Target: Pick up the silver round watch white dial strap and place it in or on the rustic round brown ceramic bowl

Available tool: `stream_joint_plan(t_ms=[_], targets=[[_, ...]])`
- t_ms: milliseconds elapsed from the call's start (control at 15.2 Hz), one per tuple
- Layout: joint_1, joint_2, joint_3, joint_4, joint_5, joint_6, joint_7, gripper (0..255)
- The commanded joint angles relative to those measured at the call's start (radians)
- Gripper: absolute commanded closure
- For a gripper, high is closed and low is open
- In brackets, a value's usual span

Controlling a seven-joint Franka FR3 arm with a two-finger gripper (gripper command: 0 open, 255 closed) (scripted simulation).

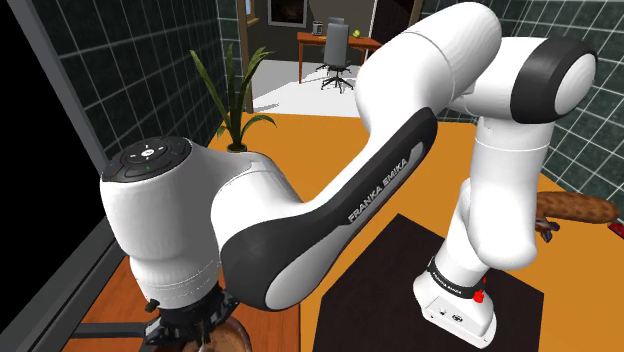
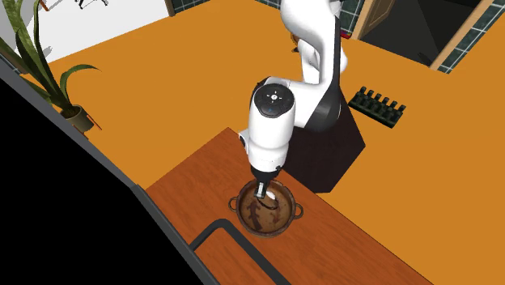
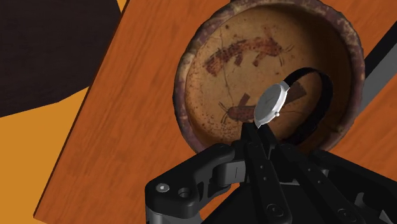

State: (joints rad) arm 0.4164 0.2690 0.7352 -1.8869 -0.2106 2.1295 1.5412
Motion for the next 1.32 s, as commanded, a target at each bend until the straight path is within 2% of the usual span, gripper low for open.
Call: stream_joint_plan(t_ms=[0, 198, 660, 726, 1056, 1254], targets=[[0.004, 0.013, -0.005, -0.012, -0.012, 0.022, 0.008, 255], [0.011, 0.035, -0.013, -0.032, -0.032, 0.057, 0.021, 255], [0.011, 0.035, -0.013, -0.032, -0.032, 0.057, 0.021, 255], [0.011, 0.035, -0.013, -0.031, -0.032, 0.057, 0.021, 0], [0.011, 0.035, -0.013, -0.031, -0.032, 0.057, 0.021, 0], [-0.008, -0.02, 0.007, 0.01, 0.017, -0.024, -0.011, 0]])
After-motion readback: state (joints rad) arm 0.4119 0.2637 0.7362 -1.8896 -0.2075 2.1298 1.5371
